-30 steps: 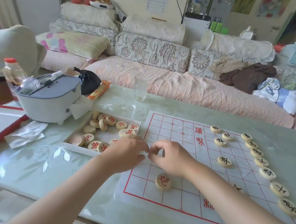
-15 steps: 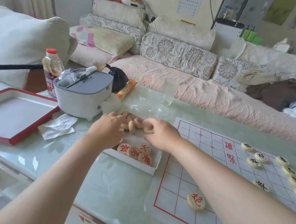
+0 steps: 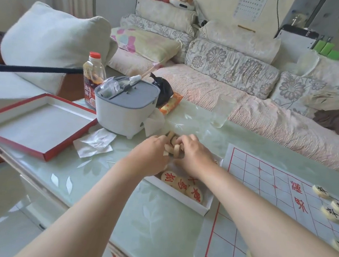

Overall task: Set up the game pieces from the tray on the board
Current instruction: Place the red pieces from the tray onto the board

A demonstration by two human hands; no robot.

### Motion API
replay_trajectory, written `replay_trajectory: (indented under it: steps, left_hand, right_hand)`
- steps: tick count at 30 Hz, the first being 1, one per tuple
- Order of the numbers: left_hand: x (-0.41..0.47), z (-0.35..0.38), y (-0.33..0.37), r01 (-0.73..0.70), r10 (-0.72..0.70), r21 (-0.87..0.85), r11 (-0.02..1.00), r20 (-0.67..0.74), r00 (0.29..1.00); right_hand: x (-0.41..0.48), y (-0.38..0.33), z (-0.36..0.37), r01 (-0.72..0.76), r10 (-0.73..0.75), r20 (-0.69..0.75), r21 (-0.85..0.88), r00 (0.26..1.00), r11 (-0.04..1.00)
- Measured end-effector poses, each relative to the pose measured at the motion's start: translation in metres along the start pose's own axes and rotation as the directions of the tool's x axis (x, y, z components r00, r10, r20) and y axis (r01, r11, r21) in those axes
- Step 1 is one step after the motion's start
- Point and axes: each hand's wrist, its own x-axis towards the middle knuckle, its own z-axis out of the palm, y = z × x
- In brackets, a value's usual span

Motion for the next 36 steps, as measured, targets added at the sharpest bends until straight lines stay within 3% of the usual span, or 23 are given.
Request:
replay_trajectory:
  steps: [5, 10, 14, 17, 25, 36]
  left_hand:
    - [0.006, -0.003, 0.008, 0.105, -0.109, -0.146, 0.984, -0.018, 0.994]
    - [0.007, -0.008, 0.012, 0.167, -0.178, -0.215, 0.962, -0.035, 0.983]
    - [0.005, -0.016, 0.007, 0.186, -0.192, -0.161, 0.969, -0.025, 0.981]
    - [0.001, -0.025, 0.002, 0.209, -0.211, -0.094, 0.973, -0.012, 0.977]
    - [0.002, -0.032, -0.001, 0.203, -0.204, 0.023, 0.979, 0.041, 0.978]
    - [0.003, -0.031, -0.006, 0.236, -0.238, 0.034, 0.971, 0.045, 0.970]
  right_hand:
    - [-0.011, -0.004, -0.009, 0.089, -0.088, -0.041, 0.030, 0.995, 0.996]
    - [-0.014, -0.007, -0.015, 0.130, -0.105, -0.102, 0.294, 0.989, 0.947]
    - [-0.011, -0.003, -0.014, 0.159, -0.144, -0.091, 0.188, 0.985, 0.969]
    - [-0.004, 0.005, -0.014, 0.125, -0.125, -0.019, -0.014, 0.992, 0.992]
    - [0.024, 0.001, -0.006, 0.223, -0.215, 0.060, -0.318, 0.975, 0.921]
    - [0.034, -0.006, 0.000, 0.288, -0.289, 0.037, -0.272, 0.957, 0.918]
